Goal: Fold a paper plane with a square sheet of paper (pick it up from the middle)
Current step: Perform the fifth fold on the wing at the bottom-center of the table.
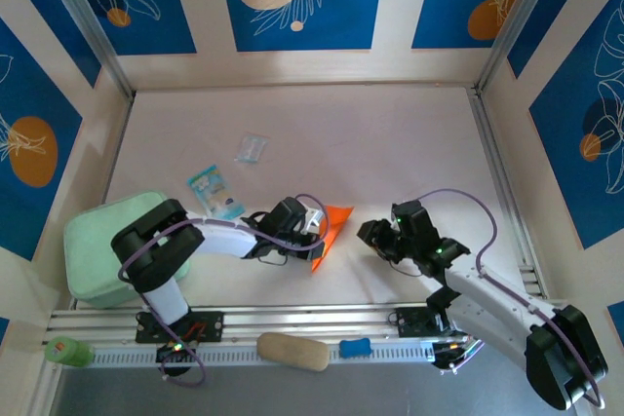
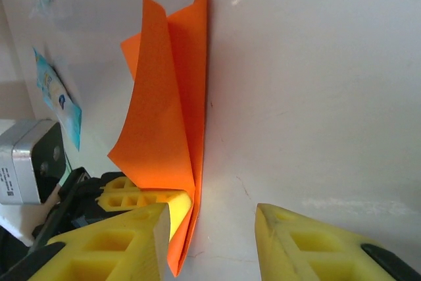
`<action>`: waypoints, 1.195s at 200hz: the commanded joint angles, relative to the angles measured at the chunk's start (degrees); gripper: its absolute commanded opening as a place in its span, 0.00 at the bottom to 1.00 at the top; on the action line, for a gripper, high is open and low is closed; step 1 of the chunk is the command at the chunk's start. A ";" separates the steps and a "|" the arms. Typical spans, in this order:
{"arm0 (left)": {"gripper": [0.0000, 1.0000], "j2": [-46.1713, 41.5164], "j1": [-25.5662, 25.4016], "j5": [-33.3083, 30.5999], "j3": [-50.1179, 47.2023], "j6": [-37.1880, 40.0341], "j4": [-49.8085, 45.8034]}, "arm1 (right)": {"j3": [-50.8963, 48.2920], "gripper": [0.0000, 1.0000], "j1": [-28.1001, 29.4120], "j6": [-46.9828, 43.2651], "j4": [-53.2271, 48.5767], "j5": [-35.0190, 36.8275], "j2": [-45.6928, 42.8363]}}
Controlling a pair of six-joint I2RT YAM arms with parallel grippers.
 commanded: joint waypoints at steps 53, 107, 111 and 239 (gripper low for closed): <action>0.04 3.55 2.59 2.09 -2.51 -2.36 1.09 | 2.42 0.31 2.35 -5.47 9.13 -5.44 9.15; 0.04 4.18 3.06 2.91 -2.54 -2.99 2.64 | 4.07 0.29 1.96 -7.02 7.66 -4.80 9.77; 0.04 4.07 3.08 2.84 -2.55 -2.99 2.56 | 4.08 0.29 1.79 -6.90 7.64 -4.76 9.89; 0.03 4.31 3.86 3.92 -3.53 -4.05 4.92 | 6.10 0.25 1.56 -8.12 10.77 -9.19 15.10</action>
